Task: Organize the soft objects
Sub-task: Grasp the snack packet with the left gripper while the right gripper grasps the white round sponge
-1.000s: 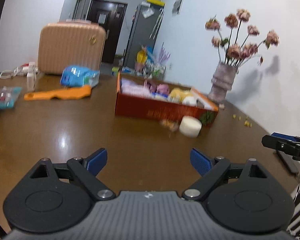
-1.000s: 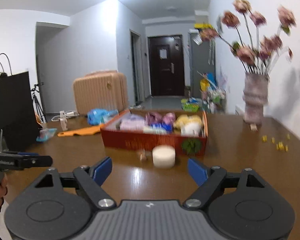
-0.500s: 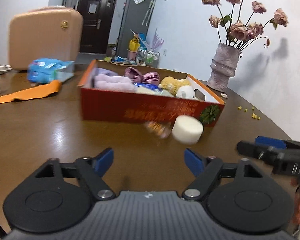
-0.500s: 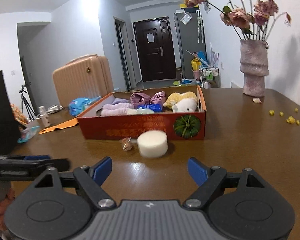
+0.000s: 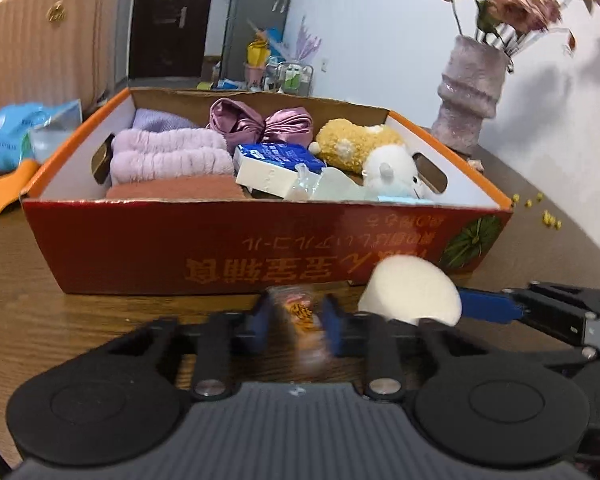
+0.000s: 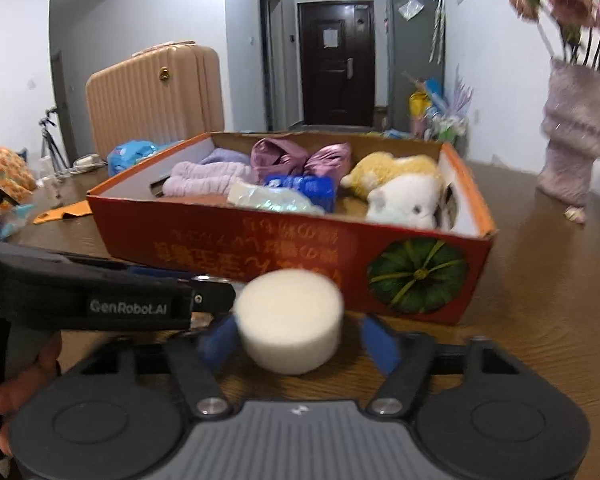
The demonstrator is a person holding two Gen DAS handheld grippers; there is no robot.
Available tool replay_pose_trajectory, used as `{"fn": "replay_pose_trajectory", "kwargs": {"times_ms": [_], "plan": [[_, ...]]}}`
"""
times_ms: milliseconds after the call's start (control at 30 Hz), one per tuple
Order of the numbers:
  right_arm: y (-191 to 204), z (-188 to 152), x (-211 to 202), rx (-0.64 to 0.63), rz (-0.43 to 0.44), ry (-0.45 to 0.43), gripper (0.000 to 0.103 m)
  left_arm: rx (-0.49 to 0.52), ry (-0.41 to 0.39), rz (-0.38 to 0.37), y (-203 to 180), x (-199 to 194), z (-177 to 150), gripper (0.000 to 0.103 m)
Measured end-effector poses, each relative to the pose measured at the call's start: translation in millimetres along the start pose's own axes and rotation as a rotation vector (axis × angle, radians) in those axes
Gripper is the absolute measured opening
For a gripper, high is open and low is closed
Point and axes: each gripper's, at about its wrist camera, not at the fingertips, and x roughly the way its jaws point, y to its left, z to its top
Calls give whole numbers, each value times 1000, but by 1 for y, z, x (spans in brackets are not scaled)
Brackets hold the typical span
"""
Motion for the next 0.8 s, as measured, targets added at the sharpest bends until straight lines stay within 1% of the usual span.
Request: {"fn": "replay_pose_trajectory", "kwargs": {"times_ms": [133,267,433,500,567,667,733,800], "plan": [[1,-1,-1,-1,1,-7,51,-14,0,-12,1,-1,0,15],[-2,0,-1,18,10,-7,51,-8,-2,-13,2,-1,0,15],[-7,0,-1,42,26,-7,51,20,-7,13,-3,-3,-2,15],[-8,-1,-3,55,22,-16,50,26,8,48,-6,-10,-2,14],[-1,-6,-11,30,-33,-12,50,3,-9,38,-6,-31,-6,14],[8,-24,-37,35,-26,-14,50,-29,-34,3,-5,-75,-20,14],[14,-40,-60,55,-49,-12,50,-23,-50,0,-5,-108,-36,14],[20,-56,-85,74,-52,-16,50,-17,-59,8,-5,-134,-50,14]]}}
